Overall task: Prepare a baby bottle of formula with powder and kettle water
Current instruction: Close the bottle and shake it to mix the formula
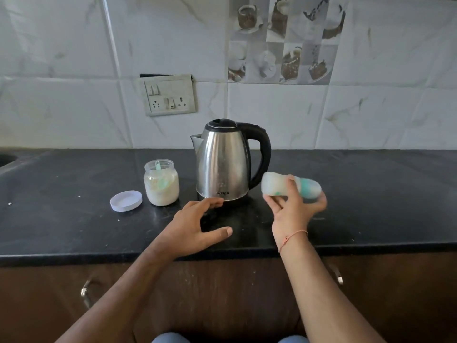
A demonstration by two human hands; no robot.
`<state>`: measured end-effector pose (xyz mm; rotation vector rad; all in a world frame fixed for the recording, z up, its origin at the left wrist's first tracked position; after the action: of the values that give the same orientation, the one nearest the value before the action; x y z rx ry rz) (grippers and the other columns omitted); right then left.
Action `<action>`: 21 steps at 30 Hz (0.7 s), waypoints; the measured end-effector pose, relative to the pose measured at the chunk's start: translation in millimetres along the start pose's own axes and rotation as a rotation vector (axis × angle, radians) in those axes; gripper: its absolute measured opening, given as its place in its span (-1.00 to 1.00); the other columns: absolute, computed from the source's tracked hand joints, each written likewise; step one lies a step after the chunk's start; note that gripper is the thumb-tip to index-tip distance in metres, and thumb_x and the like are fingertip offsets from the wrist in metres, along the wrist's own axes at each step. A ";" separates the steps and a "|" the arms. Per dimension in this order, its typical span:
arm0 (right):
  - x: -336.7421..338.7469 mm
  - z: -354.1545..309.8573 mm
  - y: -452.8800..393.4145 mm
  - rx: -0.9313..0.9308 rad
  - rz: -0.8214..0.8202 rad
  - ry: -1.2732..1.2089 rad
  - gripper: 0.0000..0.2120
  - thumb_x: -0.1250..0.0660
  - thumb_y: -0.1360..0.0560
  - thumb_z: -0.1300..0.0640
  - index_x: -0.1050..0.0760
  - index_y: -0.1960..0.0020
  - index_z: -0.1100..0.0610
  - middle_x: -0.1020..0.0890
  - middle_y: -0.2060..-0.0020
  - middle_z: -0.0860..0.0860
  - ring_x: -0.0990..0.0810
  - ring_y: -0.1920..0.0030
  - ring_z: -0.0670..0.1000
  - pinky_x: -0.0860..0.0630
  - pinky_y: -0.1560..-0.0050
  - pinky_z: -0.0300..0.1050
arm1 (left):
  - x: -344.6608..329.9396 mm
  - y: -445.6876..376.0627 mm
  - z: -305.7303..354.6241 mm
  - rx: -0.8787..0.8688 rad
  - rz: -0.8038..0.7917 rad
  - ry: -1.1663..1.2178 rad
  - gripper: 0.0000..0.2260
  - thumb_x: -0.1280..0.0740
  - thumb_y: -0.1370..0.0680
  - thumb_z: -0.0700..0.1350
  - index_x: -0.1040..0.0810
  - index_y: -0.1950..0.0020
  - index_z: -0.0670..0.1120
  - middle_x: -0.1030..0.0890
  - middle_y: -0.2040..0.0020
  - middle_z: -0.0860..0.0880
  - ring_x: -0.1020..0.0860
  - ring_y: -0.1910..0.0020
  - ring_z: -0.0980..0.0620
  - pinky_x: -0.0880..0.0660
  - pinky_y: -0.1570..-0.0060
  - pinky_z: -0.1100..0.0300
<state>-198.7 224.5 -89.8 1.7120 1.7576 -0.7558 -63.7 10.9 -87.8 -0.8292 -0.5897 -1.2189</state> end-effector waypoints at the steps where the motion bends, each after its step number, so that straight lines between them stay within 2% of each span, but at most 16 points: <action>1: -3.8 1.1 0.7 -0.032 -0.027 0.016 -0.25 -0.58 -0.54 0.22 -0.25 -0.51 -0.20 -0.52 -0.36 0.11 -0.70 -0.21 0.25 -0.75 0.12 0.21 | -0.5 0.5 0.5 -0.002 0.003 -0.006 -0.19 -0.38 -0.41 0.53 -0.37 -0.61 0.28 -0.49 -0.44 0.34 -0.35 -0.52 0.26 -0.40 -0.56 0.01; 2: -14.9 6.1 4.8 -0.053 -0.140 0.139 -0.25 -0.60 -0.53 0.21 -0.27 -0.50 -0.21 -0.55 -0.33 0.12 -0.71 -0.22 0.25 -0.75 0.11 0.23 | -0.3 0.7 0.3 -0.001 0.003 -0.016 -0.20 -0.38 -0.41 0.53 -0.37 -0.61 0.29 -0.49 -0.44 0.33 -0.36 -0.52 0.25 -0.39 -0.56 0.00; 3: -23.8 19.0 11.1 -0.152 -0.234 0.182 -0.24 -0.61 -0.51 0.21 -0.29 -0.49 -0.23 -0.59 -0.31 0.13 -0.72 -0.22 0.25 -0.75 0.11 0.24 | -0.4 0.9 0.5 -0.001 0.002 -0.026 -0.20 -0.38 -0.41 0.53 -0.36 -0.60 0.30 -0.50 -0.44 0.32 -0.36 -0.52 0.25 -0.39 -0.56 0.00; 5: -23.5 18.1 9.0 -0.125 -0.193 0.206 -0.24 -0.62 -0.50 0.22 -0.30 -0.48 -0.23 -0.59 -0.31 0.13 -0.71 -0.23 0.26 -0.75 0.11 0.27 | 1.9 -0.5 -0.7 -0.007 0.006 -0.013 -0.21 -0.38 -0.42 0.52 -0.37 -0.60 0.29 -0.50 -0.45 0.34 -0.35 -0.51 0.28 -0.39 -0.56 0.01; 6: -13.2 4.9 6.8 -0.018 -0.094 0.128 -0.24 -0.61 -0.51 0.23 -0.28 -0.49 -0.21 -0.55 -0.34 0.12 -0.70 -0.25 0.27 -0.75 0.11 0.27 | 2.5 -0.7 -1.4 -0.003 0.006 0.005 -0.21 -0.38 -0.42 0.53 -0.37 -0.60 0.29 -0.50 -0.45 0.35 -0.34 -0.52 0.29 -0.39 -0.56 0.03; 8: 4.1 -0.8 -2.0 0.000 0.036 -0.041 -0.26 -0.58 -0.54 0.24 -0.24 -0.48 -0.19 -0.50 -0.37 0.11 -0.68 -0.26 0.28 -0.75 0.12 0.24 | 1.3 -0.3 -1.4 0.000 0.012 0.011 -0.21 -0.38 -0.42 0.53 -0.38 -0.60 0.29 -0.50 -0.46 0.36 -0.34 -0.52 0.29 -0.39 -0.56 0.05; 11: -26.2 19.6 12.8 -0.164 -0.256 0.201 -0.27 -0.59 -0.52 0.23 -0.30 -0.47 -0.22 -0.59 -0.29 0.11 -0.72 -0.22 0.23 -0.75 0.11 0.23 | -0.8 -0.7 -1.9 0.002 0.000 -0.028 -0.22 -0.37 -0.41 0.54 -0.35 -0.60 0.33 -0.50 -0.47 0.30 -0.36 -0.52 0.23 -0.41 -0.55 0.00; 12: -28.9 22.2 13.5 -0.189 -0.243 0.211 -0.26 -0.60 -0.51 0.24 -0.31 -0.48 -0.22 -0.60 -0.28 0.12 -0.72 -0.21 0.23 -0.75 0.12 0.23 | -0.1 -1.3 -2.3 -0.002 -0.002 -0.025 -0.21 -0.37 -0.41 0.54 -0.35 -0.60 0.32 -0.49 -0.47 0.30 -0.36 -0.52 0.24 -0.41 -0.55 0.01; 13: -24.9 15.0 9.6 -0.095 -0.201 0.215 -0.25 -0.60 -0.51 0.24 -0.30 -0.49 -0.21 -0.59 -0.30 0.12 -0.71 -0.22 0.24 -0.75 0.12 0.24 | 0.6 -1.7 -2.8 0.000 -0.006 -0.008 -0.21 -0.36 -0.41 0.54 -0.36 -0.60 0.31 -0.49 -0.47 0.32 -0.36 -0.51 0.26 -0.40 -0.55 0.02; 15: -0.7 0.0 0.3 -0.003 -0.006 0.010 -0.24 -0.59 -0.53 0.23 -0.24 -0.51 -0.19 -0.52 -0.34 0.09 -0.68 -0.26 0.29 -0.75 0.11 0.23 | 0.1 -0.6 -1.8 0.007 -0.009 0.011 -0.19 -0.36 -0.41 0.54 -0.37 -0.61 0.29 -0.49 -0.47 0.34 -0.35 -0.51 0.28 -0.39 -0.56 0.04; 16: -0.7 1.5 -0.7 -0.034 0.004 -0.005 -0.25 -0.58 -0.54 0.22 -0.23 -0.51 -0.19 -0.52 -0.33 0.09 -0.69 -0.26 0.29 -0.76 0.10 0.23 | -0.1 -0.2 -1.2 0.002 -0.002 0.000 -0.19 -0.36 -0.41 0.55 -0.37 -0.61 0.29 -0.49 -0.46 0.34 -0.35 -0.51 0.28 -0.39 -0.56 0.02; 18: -22.3 13.9 10.1 -0.136 -0.208 0.178 -0.26 -0.59 -0.53 0.21 -0.28 -0.49 -0.22 -0.58 -0.29 0.11 -0.72 -0.22 0.25 -0.76 0.09 0.24 | -1.8 -0.1 -0.7 0.000 -0.009 -0.044 -0.20 -0.35 -0.42 0.55 -0.35 -0.61 0.31 -0.49 -0.46 0.32 -0.35 -0.52 0.24 -0.39 -0.57 -0.04; 19: -24.0 20.6 11.0 -0.182 -0.242 0.221 -0.25 -0.61 -0.51 0.22 -0.30 -0.48 -0.24 -0.61 -0.28 0.12 -0.73 -0.21 0.24 -0.76 0.08 0.26 | -2.0 -0.4 -1.1 0.001 -0.013 -0.056 -0.20 -0.35 -0.42 0.56 -0.34 -0.61 0.31 -0.49 -0.45 0.32 -0.35 -0.52 0.23 -0.38 -0.57 -0.07; 20: -24.5 18.3 10.1 -0.167 -0.211 0.230 -0.25 -0.61 -0.51 0.23 -0.30 -0.48 -0.23 -0.60 -0.28 0.11 -0.72 -0.21 0.24 -0.76 0.08 0.28 | -1.3 -0.9 -2.3 0.004 -0.015 -0.052 -0.20 -0.35 -0.42 0.56 -0.34 -0.61 0.32 -0.48 -0.44 0.33 -0.35 -0.52 0.23 -0.38 -0.57 -0.07; 21: -17.8 5.8 7.1 -0.049 -0.149 0.201 -0.25 -0.60 -0.52 0.24 -0.29 -0.49 -0.21 -0.58 -0.30 0.09 -0.71 -0.23 0.25 -0.76 0.09 0.27 | -1.2 -1.2 -2.6 0.010 -0.020 -0.041 -0.20 -0.35 -0.42 0.56 -0.35 -0.61 0.32 -0.46 -0.42 0.37 -0.36 -0.52 0.24 -0.37 -0.58 -0.07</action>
<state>-191.2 208.3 -80.8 1.6880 2.0412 -0.6141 -65.3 9.3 -90.0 -0.8427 -0.6380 -1.2188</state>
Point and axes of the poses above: each hand's wrist, its own y-axis away from the middle knuckle, its own x-axis out of the back of the hand, z = x × y, the point moved 10 cm from there along -y, towards the middle knuckle
